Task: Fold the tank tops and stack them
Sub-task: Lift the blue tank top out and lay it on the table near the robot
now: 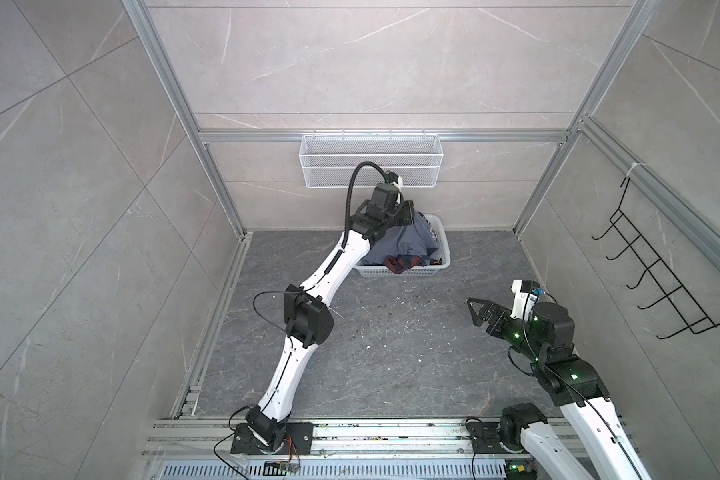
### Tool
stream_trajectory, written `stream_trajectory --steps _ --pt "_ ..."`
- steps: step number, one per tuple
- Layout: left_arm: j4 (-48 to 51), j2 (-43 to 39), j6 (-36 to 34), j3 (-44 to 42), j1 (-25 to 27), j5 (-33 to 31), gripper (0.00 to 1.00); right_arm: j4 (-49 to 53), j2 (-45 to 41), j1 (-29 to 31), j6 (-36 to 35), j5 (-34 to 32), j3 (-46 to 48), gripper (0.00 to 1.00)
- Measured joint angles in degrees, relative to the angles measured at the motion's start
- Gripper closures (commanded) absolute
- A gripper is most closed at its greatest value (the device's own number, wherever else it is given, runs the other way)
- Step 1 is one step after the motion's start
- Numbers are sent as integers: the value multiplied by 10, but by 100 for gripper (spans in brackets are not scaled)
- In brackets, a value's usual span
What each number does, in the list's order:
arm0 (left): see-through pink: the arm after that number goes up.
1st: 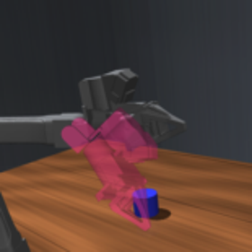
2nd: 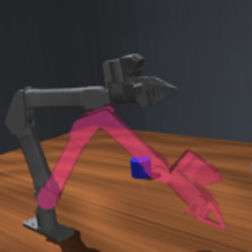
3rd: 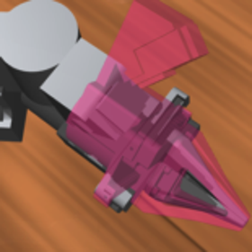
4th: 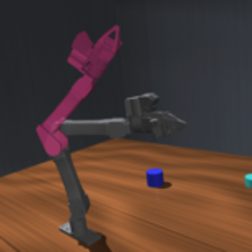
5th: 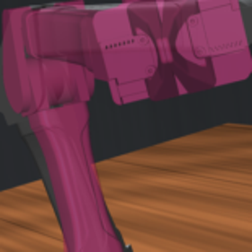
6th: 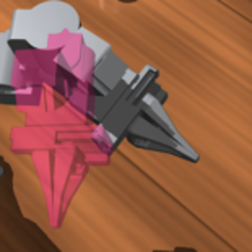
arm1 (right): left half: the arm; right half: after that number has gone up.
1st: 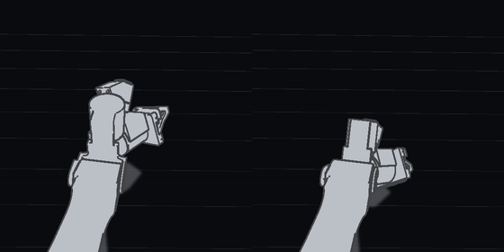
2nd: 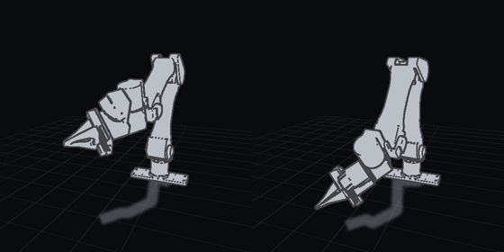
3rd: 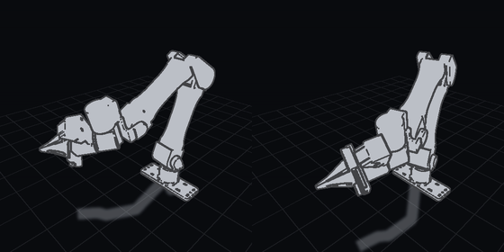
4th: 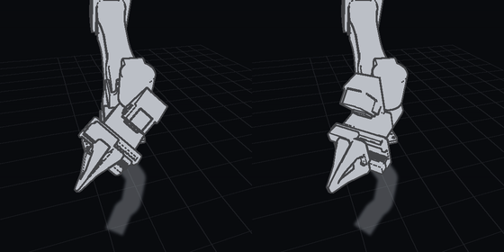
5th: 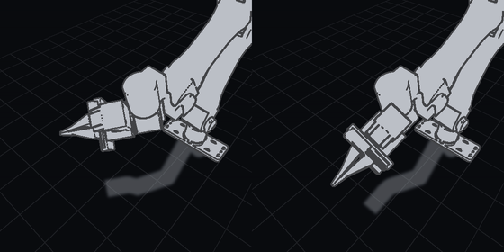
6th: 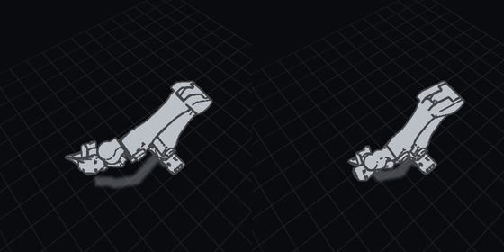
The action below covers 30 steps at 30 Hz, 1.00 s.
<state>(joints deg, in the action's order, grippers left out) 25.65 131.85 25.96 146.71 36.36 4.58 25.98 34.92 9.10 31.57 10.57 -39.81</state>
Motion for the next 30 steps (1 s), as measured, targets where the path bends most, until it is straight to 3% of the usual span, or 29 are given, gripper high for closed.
stream_trajectory --steps 9,13,18,21,26,28,30 --pt "-9 -225 -92 19 63 -15 100 -1 18 0 8 7 -7 1" --pt "-17 -319 -120 -17 90 -19 100 0 13 0 9 15 -7 1" --pt "-23 -461 -144 -178 159 -62 100 0 7 0 7 32 -12 1" --pt "-12 -534 -138 -307 169 -91 100 0 2 0 2 44 -16 1" --pt "16 -615 -100 -559 162 -186 76 0 6 0 -3 67 -19 1" --pt "56 -615 -67 -639 144 -216 54 2 15 0 -5 75 -19 1" --pt "115 -595 -27 -695 103 -232 40 5 30 0 -5 87 -19 1"
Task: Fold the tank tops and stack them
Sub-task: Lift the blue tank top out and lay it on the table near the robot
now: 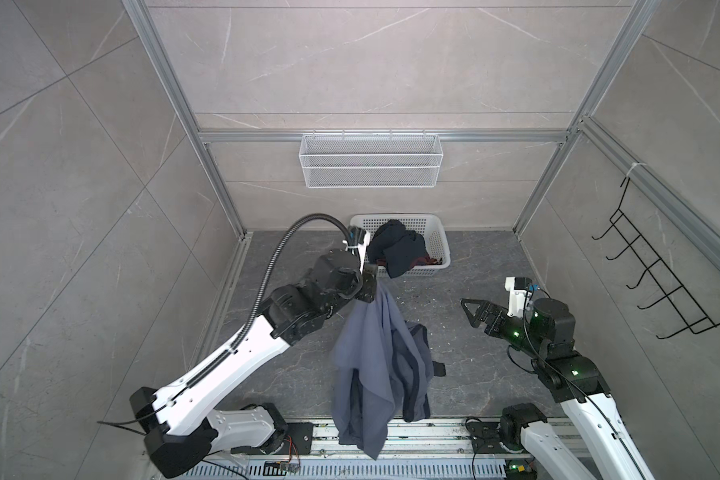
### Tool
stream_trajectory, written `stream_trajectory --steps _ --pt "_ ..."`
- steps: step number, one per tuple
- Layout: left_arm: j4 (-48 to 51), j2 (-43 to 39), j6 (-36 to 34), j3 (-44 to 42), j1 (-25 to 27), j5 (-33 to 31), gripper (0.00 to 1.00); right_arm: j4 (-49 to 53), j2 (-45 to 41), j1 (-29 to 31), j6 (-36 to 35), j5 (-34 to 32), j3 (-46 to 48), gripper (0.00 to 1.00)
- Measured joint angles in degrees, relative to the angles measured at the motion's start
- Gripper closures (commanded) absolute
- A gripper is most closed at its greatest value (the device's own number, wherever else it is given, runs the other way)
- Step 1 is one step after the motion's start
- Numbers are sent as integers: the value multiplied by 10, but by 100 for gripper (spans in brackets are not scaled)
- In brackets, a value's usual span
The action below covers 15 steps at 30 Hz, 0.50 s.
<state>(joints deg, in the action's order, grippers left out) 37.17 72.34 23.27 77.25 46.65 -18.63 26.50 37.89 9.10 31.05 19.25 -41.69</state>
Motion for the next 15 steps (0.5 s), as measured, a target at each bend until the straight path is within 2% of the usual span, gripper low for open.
stream_trajectory --steps 2,4,6,11,15 --pt "71 30 52 -49 -62 -14 27 3 21 0 1 14 0 2" --pt "124 38 92 -91 -105 -28 23 7 41 5 1 24 1 3" --pt "164 24 123 -122 -118 -24 23 10 64 15 4 30 5 4" --pt "186 -65 196 -183 -89 54 23 33 111 73 18 22 32 8" --pt "186 -79 258 -215 5 88 22 40 129 134 46 6 70 11"
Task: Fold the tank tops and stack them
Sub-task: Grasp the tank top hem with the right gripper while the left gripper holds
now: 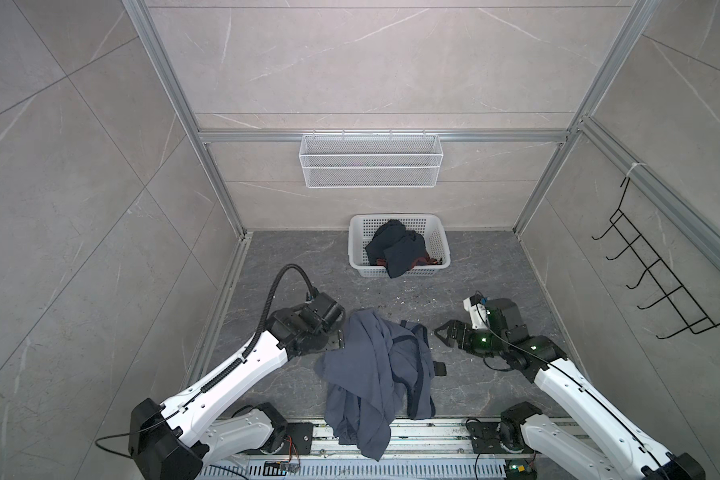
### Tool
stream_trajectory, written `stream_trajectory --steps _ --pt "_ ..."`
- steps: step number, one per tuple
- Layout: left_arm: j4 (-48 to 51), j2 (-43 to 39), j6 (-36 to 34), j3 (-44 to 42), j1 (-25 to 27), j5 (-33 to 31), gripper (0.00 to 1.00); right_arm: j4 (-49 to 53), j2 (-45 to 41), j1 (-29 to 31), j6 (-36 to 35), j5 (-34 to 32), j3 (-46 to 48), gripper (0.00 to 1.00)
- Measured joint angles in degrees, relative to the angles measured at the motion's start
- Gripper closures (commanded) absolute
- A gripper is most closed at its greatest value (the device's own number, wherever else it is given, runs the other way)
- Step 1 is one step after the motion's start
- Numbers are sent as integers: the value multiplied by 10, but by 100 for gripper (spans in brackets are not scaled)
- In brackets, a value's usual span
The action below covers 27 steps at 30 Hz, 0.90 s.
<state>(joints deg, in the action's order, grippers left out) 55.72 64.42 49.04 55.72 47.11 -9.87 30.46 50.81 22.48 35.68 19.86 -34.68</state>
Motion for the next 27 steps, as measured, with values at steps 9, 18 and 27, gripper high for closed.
stream_trajectory --steps 9,18,27 --pt "-33 79 85 -77 69 43 32 -12 83 109 62 -48 27 19" --pt "-90 88 118 -121 69 54 61 -50 175 174 93 -83 27 35" --pt "-113 104 106 -121 53 47 99 -59 230 228 100 -112 -2 84"
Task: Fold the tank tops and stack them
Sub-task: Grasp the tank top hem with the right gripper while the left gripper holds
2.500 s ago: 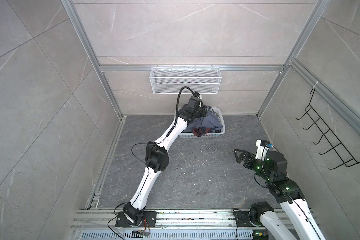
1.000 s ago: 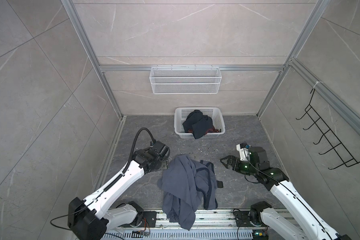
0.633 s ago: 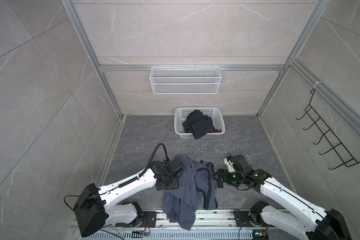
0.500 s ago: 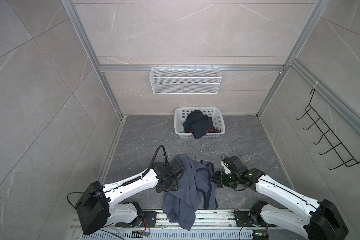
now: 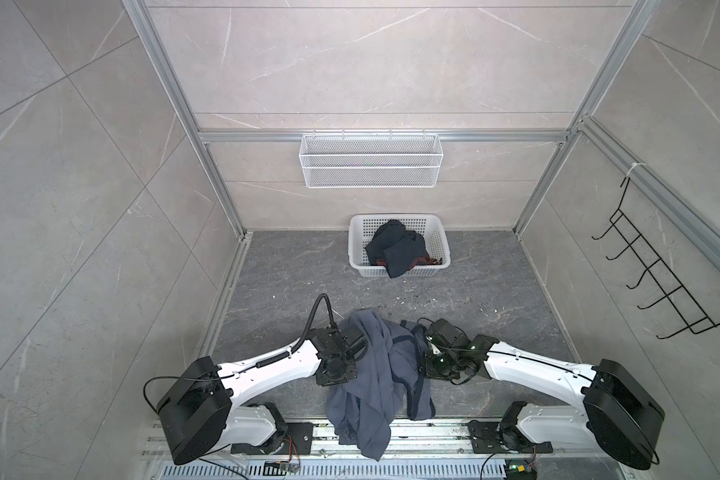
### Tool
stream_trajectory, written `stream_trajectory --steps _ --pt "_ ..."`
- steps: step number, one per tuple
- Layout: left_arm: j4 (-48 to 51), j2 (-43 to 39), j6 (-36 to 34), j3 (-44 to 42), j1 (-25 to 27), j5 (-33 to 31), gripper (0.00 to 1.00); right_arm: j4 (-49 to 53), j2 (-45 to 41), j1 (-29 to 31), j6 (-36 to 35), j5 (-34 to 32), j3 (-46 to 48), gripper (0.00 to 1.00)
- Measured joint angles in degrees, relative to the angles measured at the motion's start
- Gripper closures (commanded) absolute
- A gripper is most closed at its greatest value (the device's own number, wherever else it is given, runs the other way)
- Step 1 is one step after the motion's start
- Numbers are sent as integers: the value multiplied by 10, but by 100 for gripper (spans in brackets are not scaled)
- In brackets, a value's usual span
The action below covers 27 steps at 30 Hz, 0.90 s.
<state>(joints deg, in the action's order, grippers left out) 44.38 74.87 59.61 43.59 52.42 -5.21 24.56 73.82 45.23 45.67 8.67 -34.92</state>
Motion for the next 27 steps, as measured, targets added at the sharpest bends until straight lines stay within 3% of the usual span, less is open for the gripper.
stream_trajectory --steps 4,16,20,23,24,27 --pt "25 -9 -31 33 -37 -28 100 33 -7 10 -7 -44 -28 99" --pt "100 -157 -178 203 -222 -182 100 297 -151 10 -33 -341 -204 100" --pt "70 -165 -217 206 -299 -185 100 329 -148 1 -33 -378 -217 97" --pt "38 -89 -230 207 -349 -136 100 308 -94 -56 -46 -351 -219 96" --pt "26 -44 -234 210 -365 -116 100 292 -73 -82 -55 -327 -219 93" --pt "1 92 -248 223 -390 -71 100 240 -2 -156 -86 -263 -217 63"
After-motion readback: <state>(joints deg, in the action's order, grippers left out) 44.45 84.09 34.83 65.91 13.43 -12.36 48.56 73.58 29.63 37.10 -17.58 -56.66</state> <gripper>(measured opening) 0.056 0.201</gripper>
